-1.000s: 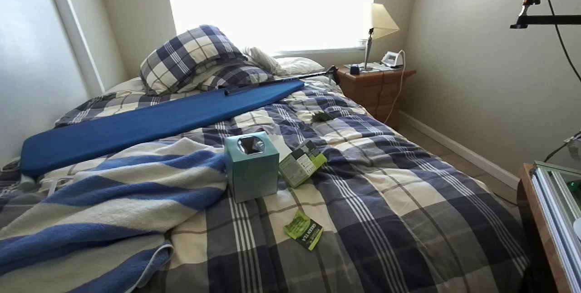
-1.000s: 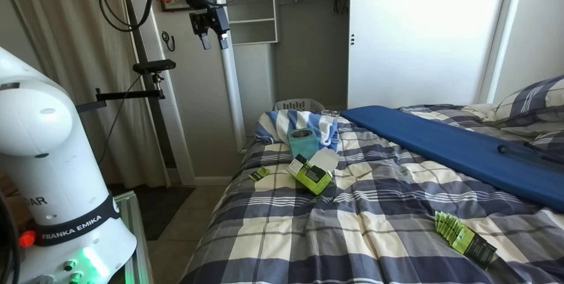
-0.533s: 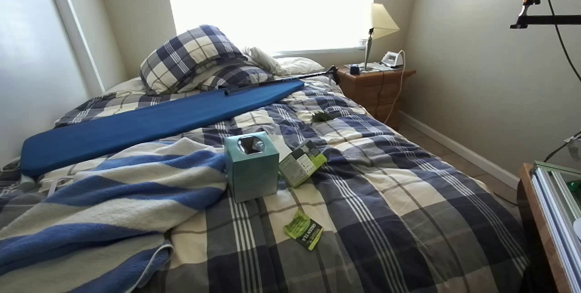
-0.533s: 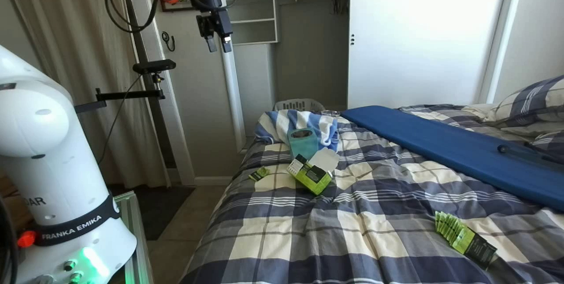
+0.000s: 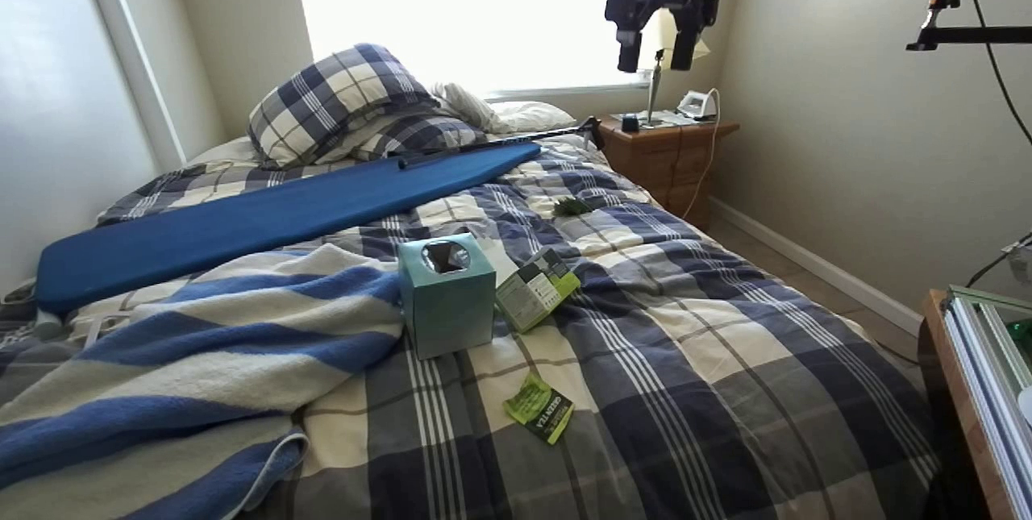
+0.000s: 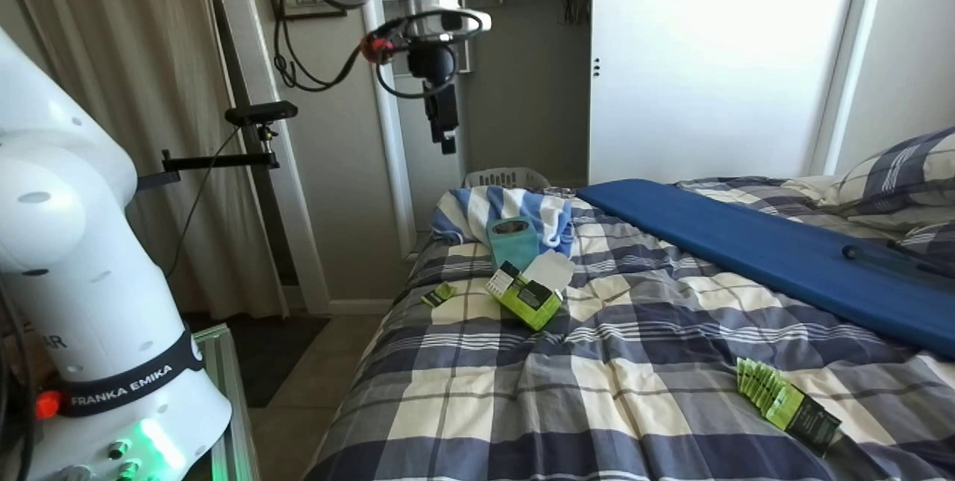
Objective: Move the box to the right
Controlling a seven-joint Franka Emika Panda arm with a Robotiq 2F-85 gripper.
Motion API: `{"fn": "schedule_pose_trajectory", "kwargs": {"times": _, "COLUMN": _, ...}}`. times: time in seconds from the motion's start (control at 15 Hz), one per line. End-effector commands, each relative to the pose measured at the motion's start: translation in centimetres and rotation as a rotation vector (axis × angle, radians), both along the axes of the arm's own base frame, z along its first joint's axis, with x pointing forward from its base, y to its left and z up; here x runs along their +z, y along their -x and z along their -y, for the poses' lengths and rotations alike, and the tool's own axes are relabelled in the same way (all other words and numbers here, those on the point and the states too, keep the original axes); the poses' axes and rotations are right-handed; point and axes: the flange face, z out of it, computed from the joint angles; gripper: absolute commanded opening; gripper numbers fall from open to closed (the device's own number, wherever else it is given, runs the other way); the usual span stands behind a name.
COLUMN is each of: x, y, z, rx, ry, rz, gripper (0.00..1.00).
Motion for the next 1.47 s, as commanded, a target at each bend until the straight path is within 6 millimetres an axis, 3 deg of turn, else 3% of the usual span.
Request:
{"fn": "schedule_pose_trajectory", "kwargs": {"times": 0.0, "x": -5.3, "y": -4.5, "z": 3.2, "rx": -0.191, "ry": -0.015, "rz": -0.068, "gripper": 1.0}}
{"fn": "schedule_pose_trajectory", "kwargs": {"times": 0.4, "x": -13.4, "y": -10.3, "z": 6.0, "rx": -0.489, "ry": -0.03, "rz": -0.199, "gripper": 1.0}}
{"fn": "schedule_pose_trajectory", "kwargs": {"times": 0.67, "x": -17.1, "y": -12.7, "z": 7.9, "rx": -0.683, "ry": -0.062, "rz": -0.263, "gripper": 1.0}}
{"fn": "schedule_pose_trajectory", "kwargs": {"times": 0.73, "x": -17.5, "y": -13.1, "z": 8.2, "rx": -0.729, "ry": -0.08, "rz": -0.279, "gripper": 1.0}}
{"fn": "schedule_pose_trajectory", "kwargs": {"times": 0.8, "x": -17.0, "y": -11.4, "z": 7.9, "rx": -0.64, "ry": -0.054, "rz": -0.25, "gripper": 1.0}}
{"fn": "schedule_pose_trajectory", "kwargs": {"times": 0.93, "x": -18.0, "y": -12.3, "z": 8.5, "rx": -0.687, "ry": -0.064, "rz": -0.264, "gripper": 1.0}}
{"fn": "schedule_pose_trajectory", "kwargs": {"times": 1.27, "x": -17.8, "y": -12.8, "z": 8.4, "rx": -0.701, "ry": -0.066, "rz": -0.267, "gripper": 1.0}}
{"fn": "schedule_pose_trajectory", "kwargs": {"times": 1.4, "x": -19.1, "y": -13.5, "z": 9.0, "rx": -0.801, "ry": -0.017, "rz": -0.318, "gripper": 1.0}}
